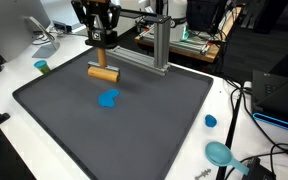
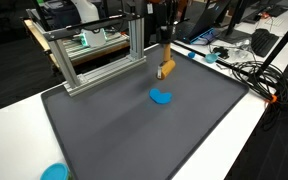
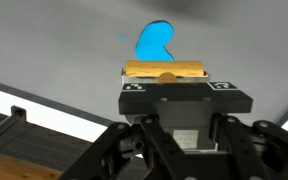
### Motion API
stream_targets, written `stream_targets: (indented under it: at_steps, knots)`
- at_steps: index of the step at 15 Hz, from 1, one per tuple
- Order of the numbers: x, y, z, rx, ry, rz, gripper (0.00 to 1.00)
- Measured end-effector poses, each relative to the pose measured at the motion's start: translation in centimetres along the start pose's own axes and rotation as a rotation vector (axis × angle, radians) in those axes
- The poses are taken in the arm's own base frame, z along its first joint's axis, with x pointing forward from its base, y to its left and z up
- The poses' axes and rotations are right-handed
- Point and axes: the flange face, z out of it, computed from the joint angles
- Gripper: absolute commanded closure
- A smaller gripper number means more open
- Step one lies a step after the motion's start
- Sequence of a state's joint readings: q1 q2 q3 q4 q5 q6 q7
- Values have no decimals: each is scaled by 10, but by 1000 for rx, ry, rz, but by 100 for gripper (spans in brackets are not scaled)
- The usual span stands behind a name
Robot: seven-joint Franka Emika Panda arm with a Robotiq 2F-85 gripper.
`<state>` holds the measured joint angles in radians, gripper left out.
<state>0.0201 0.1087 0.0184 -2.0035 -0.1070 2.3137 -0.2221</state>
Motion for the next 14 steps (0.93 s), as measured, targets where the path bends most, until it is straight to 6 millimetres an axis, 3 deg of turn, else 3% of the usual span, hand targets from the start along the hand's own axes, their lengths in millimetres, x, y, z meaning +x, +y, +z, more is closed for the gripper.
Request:
stream_targets:
  at_steps: [5, 6, 8, 9, 14]
  knots:
    - [-14, -39, -11, -4, -51, 212, 78]
    - [-19, -45, -13, -6, -52, 255, 53]
    - [-26, -51, -14, -7, -48, 312, 53]
    - [-29, -52, -13, -7, -48, 324, 78]
    - [-38, -44, -13, 5, -65, 288, 78]
